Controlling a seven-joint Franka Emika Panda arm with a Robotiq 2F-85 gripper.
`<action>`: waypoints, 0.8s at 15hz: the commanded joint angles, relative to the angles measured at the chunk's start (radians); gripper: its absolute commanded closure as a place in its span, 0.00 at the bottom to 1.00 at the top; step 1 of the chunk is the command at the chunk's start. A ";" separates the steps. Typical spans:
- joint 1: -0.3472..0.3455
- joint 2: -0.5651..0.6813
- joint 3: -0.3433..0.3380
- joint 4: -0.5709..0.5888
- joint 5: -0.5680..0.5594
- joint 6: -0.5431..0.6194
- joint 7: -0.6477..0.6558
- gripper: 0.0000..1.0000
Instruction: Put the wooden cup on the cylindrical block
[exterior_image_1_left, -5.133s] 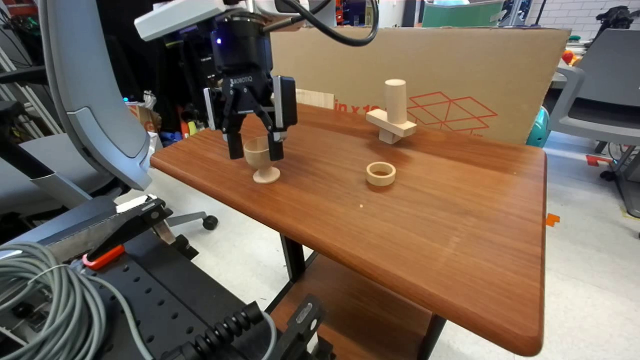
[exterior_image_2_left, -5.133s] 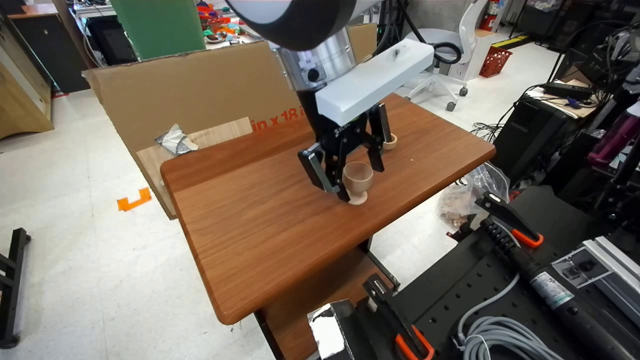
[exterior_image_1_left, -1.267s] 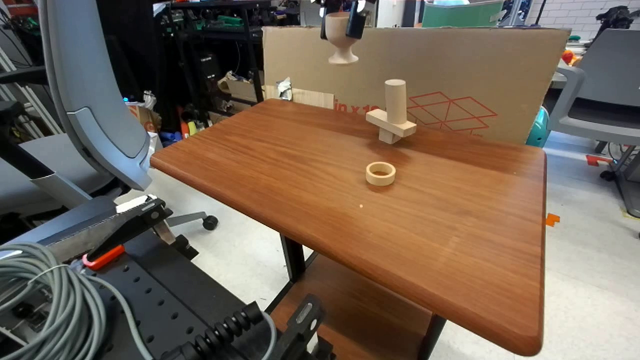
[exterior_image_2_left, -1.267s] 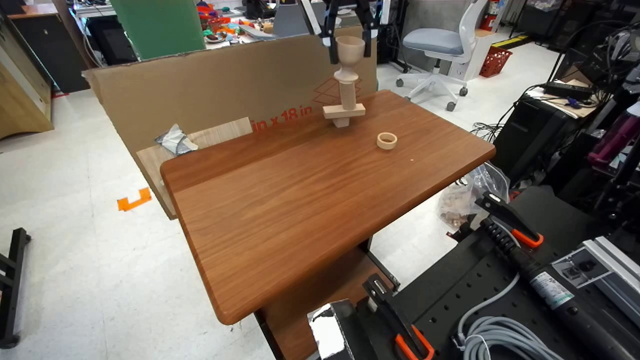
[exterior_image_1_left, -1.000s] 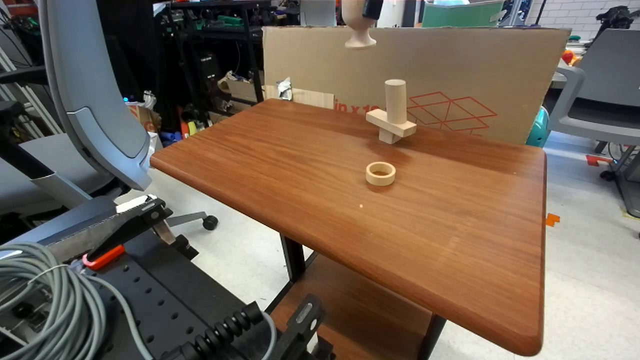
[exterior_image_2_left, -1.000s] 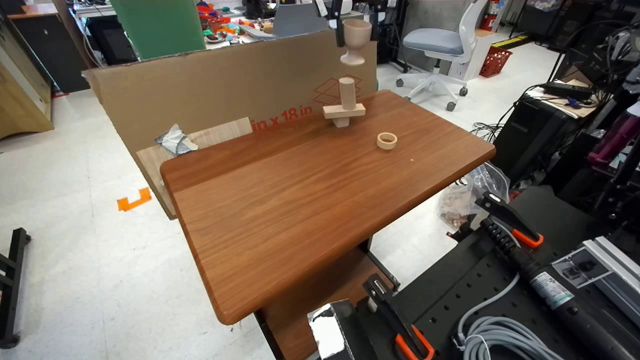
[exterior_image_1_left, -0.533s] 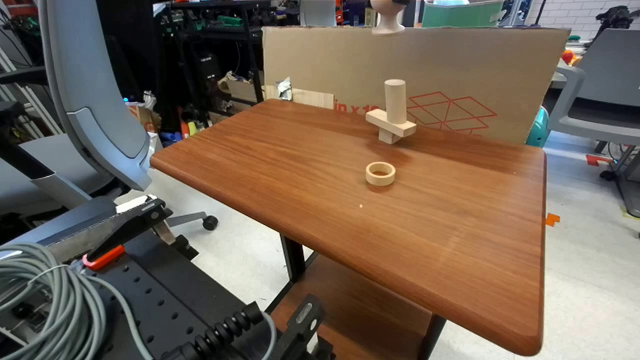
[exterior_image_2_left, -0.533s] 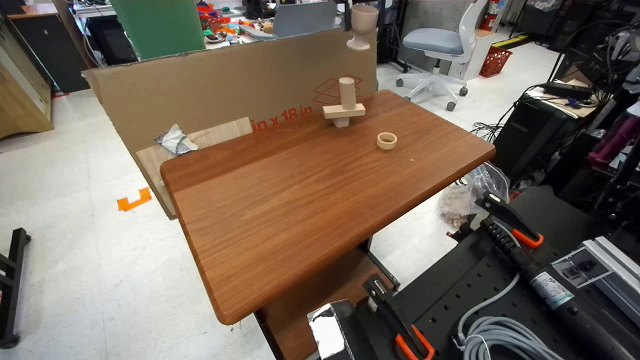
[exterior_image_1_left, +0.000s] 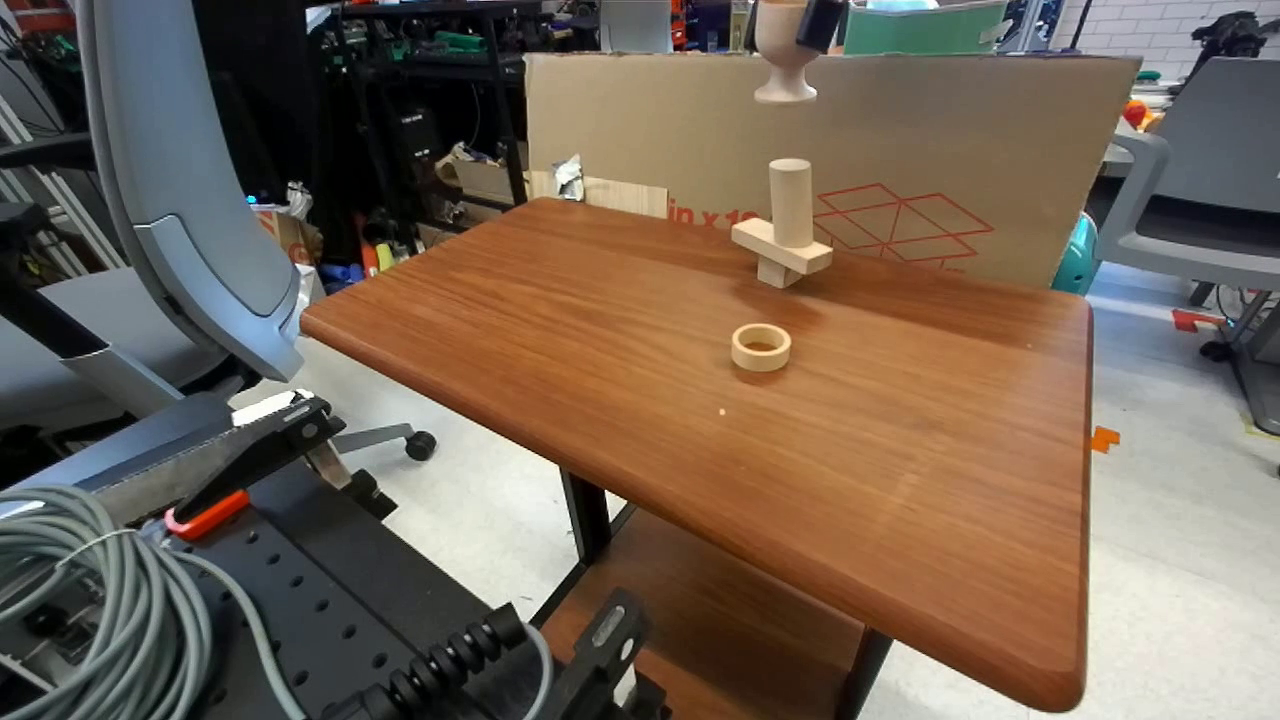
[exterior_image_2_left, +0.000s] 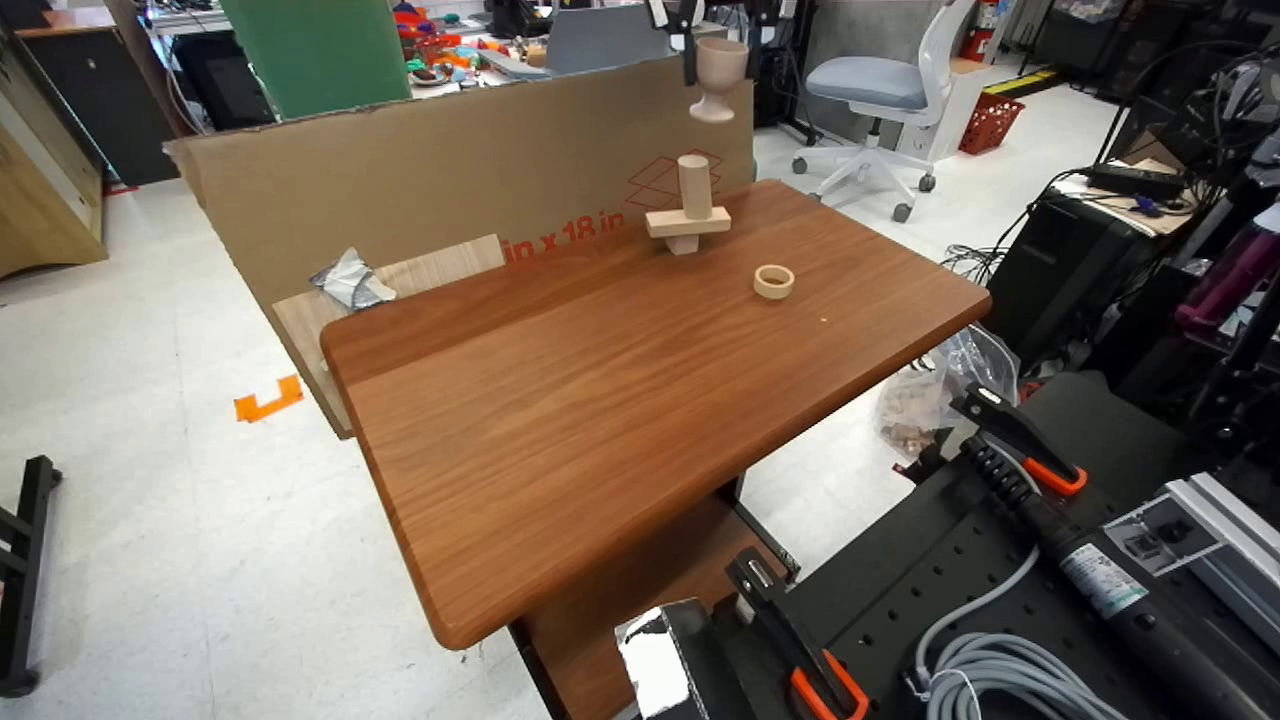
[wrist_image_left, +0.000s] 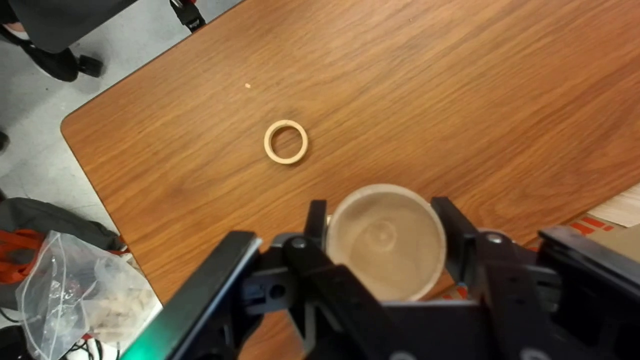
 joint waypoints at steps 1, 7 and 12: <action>-0.009 0.099 0.000 0.154 0.028 -0.088 0.028 0.71; -0.008 0.187 0.000 0.268 0.024 -0.134 0.054 0.71; -0.009 0.239 0.001 0.341 0.022 -0.165 0.066 0.71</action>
